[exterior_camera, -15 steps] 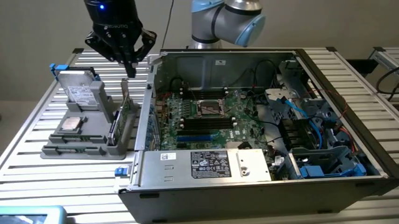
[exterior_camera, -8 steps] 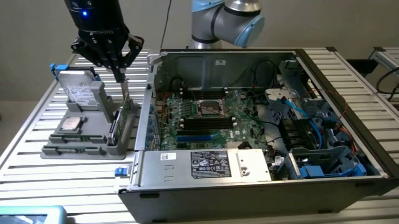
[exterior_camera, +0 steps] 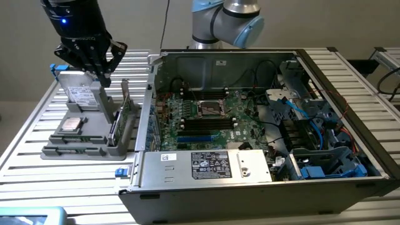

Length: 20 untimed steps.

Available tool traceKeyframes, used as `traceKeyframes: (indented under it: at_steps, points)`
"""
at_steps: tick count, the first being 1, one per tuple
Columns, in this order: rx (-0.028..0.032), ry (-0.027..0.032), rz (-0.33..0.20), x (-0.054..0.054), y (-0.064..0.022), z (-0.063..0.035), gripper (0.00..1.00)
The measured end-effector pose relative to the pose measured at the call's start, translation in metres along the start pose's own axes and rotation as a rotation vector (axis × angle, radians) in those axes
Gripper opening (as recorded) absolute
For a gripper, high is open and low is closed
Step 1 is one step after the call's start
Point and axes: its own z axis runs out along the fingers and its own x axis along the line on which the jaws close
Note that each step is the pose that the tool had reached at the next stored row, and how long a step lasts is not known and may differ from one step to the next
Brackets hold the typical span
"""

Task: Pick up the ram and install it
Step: 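Reach for the ram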

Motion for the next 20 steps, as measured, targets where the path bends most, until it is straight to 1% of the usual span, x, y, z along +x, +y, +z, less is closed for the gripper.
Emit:
traceKeyframes:
  at_steps: [6,11,20]
  points:
    - [0.0000,0.0010,0.000,0.026,-0.0026,0.0083,0.11]
    - [0.0004,0.0039,0.000,0.044,-0.0044,0.0153,0.11]
    - [0.0017,0.0109,0.000,0.074,-0.0075,0.0271,0.11]
